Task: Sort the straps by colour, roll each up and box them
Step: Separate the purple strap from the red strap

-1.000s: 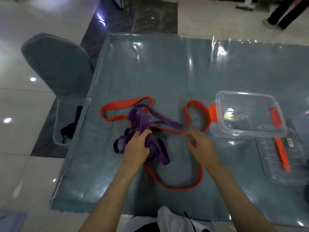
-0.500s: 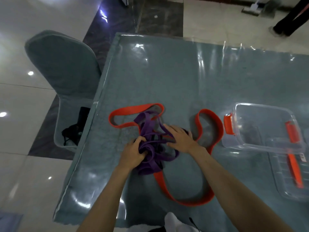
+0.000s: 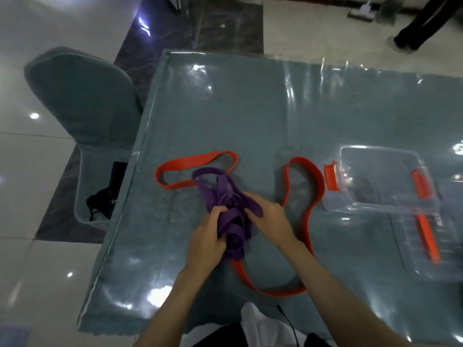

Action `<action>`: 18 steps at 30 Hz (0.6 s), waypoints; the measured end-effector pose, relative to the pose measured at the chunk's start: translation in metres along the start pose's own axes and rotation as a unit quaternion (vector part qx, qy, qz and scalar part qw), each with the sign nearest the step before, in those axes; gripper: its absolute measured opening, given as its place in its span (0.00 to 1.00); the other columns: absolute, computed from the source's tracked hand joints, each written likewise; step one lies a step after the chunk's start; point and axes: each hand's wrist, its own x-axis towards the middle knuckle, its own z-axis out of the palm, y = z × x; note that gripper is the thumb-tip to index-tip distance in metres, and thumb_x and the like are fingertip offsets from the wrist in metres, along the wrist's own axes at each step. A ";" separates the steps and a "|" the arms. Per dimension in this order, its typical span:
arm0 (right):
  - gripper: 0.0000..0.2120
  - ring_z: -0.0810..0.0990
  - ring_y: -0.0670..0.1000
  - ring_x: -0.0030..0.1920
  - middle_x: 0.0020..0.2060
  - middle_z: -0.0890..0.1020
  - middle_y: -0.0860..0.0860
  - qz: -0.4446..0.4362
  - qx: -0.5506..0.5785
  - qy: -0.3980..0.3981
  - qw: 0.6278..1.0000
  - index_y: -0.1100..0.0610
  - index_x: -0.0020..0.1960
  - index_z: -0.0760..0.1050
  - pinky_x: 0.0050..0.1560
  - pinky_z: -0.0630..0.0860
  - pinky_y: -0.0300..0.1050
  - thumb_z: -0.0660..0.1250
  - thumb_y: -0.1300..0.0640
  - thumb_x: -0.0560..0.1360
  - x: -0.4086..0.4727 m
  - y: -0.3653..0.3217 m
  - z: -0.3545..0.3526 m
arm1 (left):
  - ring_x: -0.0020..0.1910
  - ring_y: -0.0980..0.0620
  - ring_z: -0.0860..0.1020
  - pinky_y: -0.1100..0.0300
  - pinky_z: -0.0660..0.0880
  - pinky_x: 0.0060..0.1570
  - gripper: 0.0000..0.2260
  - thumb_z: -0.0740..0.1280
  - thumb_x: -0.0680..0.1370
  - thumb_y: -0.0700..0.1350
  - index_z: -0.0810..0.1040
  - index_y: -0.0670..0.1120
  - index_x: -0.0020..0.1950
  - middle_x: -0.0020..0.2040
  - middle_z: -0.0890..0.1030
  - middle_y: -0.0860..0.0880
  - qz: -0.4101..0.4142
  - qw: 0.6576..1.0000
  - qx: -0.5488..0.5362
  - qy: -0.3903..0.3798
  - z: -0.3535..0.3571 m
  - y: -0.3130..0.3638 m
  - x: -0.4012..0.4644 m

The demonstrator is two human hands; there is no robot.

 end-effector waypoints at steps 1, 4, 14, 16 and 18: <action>0.22 0.84 0.52 0.63 0.63 0.85 0.48 0.006 0.047 0.006 0.999 0.52 0.74 0.77 0.64 0.79 0.56 0.72 0.57 0.81 -0.009 -0.002 -0.007 | 0.54 0.47 0.82 0.46 0.79 0.51 0.27 0.68 0.76 0.37 0.69 0.59 0.70 0.60 0.81 0.53 0.011 1.000 -0.012 -0.002 -0.001 0.008 -0.006; 0.25 0.76 0.45 0.72 0.71 0.79 0.45 0.025 0.171 -0.032 0.984 0.53 0.79 0.70 0.75 0.72 0.51 0.70 0.58 0.82 -0.039 -0.009 -0.039 | 0.57 0.50 0.80 0.50 0.78 0.55 0.26 0.69 0.78 0.37 0.68 0.61 0.69 0.62 0.80 0.54 0.043 0.998 -0.040 0.001 -0.001 0.036 -0.021; 0.48 0.69 0.45 0.78 0.80 0.68 0.42 0.054 0.292 -0.057 0.953 0.49 0.84 0.56 0.77 0.69 0.51 0.80 0.62 0.73 -0.160 -0.008 -0.152 | 0.58 0.58 0.80 0.66 0.73 0.56 0.29 0.67 0.74 0.34 0.70 0.62 0.67 0.60 0.81 0.60 0.139 0.984 -0.091 -0.072 0.042 0.142 -0.066; 0.47 0.71 0.47 0.77 0.78 0.70 0.41 0.068 0.295 -0.035 0.952 0.47 0.84 0.57 0.75 0.72 0.51 0.79 0.62 0.74 -0.180 0.007 -0.170 | 0.58 0.57 0.80 0.64 0.74 0.57 0.29 0.67 0.74 0.33 0.70 0.62 0.66 0.61 0.81 0.59 0.151 0.979 -0.092 -0.100 0.061 0.160 -0.071; 0.45 0.74 0.48 0.75 0.77 0.72 0.42 0.077 0.294 -0.019 0.952 0.46 0.83 0.59 0.73 0.73 0.51 0.79 0.61 0.74 -0.200 0.026 -0.185 | 0.58 0.55 0.80 0.59 0.76 0.58 0.27 0.67 0.75 0.35 0.70 0.62 0.66 0.61 0.80 0.58 0.154 0.976 -0.094 -0.124 0.084 0.175 -0.076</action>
